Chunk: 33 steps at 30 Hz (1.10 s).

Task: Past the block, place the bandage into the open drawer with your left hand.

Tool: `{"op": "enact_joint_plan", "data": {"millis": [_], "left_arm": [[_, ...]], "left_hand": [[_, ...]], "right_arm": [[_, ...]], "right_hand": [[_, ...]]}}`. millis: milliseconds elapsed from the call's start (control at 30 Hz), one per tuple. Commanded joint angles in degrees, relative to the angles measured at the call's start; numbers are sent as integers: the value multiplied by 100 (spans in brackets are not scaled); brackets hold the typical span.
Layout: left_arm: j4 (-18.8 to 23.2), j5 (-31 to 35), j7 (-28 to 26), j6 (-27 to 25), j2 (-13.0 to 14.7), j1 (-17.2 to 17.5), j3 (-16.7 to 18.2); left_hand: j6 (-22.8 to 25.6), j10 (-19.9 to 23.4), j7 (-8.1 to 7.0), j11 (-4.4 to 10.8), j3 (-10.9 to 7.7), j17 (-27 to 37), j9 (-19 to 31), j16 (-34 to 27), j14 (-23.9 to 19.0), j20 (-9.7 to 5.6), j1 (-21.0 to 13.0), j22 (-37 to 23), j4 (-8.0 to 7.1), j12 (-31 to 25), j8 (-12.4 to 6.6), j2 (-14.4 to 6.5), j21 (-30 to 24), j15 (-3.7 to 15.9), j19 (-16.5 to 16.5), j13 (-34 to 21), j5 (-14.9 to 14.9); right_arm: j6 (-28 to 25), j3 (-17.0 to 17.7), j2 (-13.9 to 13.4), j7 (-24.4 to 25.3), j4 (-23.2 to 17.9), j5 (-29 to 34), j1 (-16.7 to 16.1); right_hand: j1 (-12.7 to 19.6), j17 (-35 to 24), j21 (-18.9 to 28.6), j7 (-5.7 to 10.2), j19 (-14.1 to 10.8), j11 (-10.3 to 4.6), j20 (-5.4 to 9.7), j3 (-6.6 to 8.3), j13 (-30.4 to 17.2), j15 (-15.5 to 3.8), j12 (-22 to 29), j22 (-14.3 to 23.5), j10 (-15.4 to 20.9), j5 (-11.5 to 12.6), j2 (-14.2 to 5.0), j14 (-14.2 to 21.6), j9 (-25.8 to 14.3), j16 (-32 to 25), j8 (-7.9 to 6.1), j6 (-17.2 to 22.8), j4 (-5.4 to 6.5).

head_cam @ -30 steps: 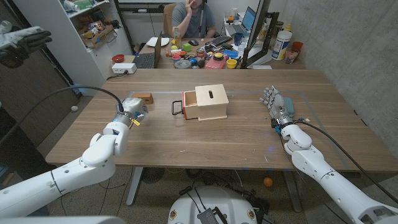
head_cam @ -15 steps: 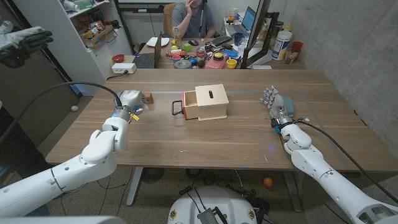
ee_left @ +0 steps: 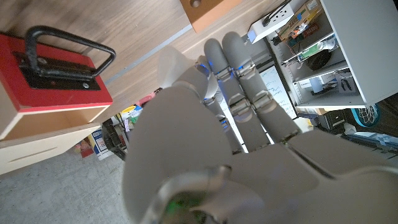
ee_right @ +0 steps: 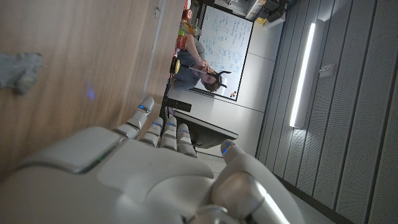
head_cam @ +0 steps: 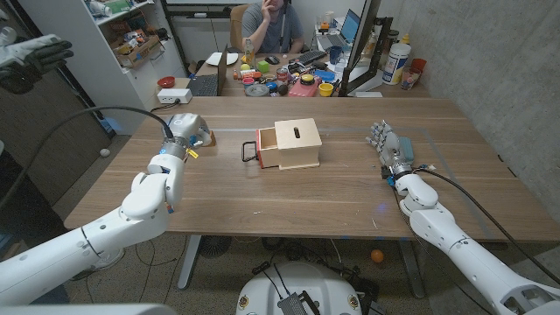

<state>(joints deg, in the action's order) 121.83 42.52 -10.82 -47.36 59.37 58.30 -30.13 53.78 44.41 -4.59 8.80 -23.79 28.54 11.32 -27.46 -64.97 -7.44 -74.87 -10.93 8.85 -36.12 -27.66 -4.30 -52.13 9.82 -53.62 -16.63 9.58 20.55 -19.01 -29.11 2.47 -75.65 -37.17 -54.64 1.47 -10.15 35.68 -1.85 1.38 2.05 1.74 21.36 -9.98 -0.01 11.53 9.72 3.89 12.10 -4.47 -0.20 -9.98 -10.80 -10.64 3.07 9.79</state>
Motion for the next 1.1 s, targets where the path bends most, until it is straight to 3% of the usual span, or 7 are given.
{"op": "enact_joint_plan", "data": {"millis": [33, 633, 833, 1100], "left_arm": [[-223, -107, 193, 375, -264, -479, -65], [-390, -353, 756, 785, -417, -1029, -186], [-448, -131, 969, 925, -505, -1327, -422], [-496, -115, 1066, 1186, -660, -1512, -470]], "left_hand": [[409, 800, 380, 42, -32, 26, 32, 29, -367, -409, 24, 3, -51, 5, 15, -6, -48, 333, -66, -362, 48], [437, 837, 412, 28, -47, 14, 36, 89, -440, -405, 38, 15, -56, 31, 60, 19, -107, 332, -63, -371, 51], [447, 858, 415, 40, -53, 11, 38, 107, -465, -405, 41, 19, -57, 39, 74, 26, -125, 332, -60, -368, 51], [461, 855, 413, 45, -64, 7, 40, 136, -488, -405, 41, 22, -54, 47, 94, 35, -150, 334, -56, -393, 53]], "right_arm": [[42, -36, -85, 164, -64, 243, 5], [68, -6, -163, 257, -155, 333, -68], [69, 0, -190, 289, -218, 359, -114], [83, -3, -209, 294, -249, 388, -146]], "right_hand": [[23, -4, -14, -10, -53, 21, 173, 5, -23, 8, 11, 31, 39, 15, -412, 51, -28, 14, -3, 18, -25], [43, 3, -51, -9, -66, 3, 182, 14, -23, -2, 3, 31, 32, 17, -405, 56, -28, 21, 3, 4, -40], [47, 4, -63, -9, -70, 6, 179, 18, -23, 0, 0, 31, 29, 17, -406, 56, -28, 23, 4, -1, -42], [57, 6, -80, -11, -72, 1, 185, 26, -23, -4, -1, 32, 29, 18, -410, 56, -28, 26, 3, 0, -47]]}}
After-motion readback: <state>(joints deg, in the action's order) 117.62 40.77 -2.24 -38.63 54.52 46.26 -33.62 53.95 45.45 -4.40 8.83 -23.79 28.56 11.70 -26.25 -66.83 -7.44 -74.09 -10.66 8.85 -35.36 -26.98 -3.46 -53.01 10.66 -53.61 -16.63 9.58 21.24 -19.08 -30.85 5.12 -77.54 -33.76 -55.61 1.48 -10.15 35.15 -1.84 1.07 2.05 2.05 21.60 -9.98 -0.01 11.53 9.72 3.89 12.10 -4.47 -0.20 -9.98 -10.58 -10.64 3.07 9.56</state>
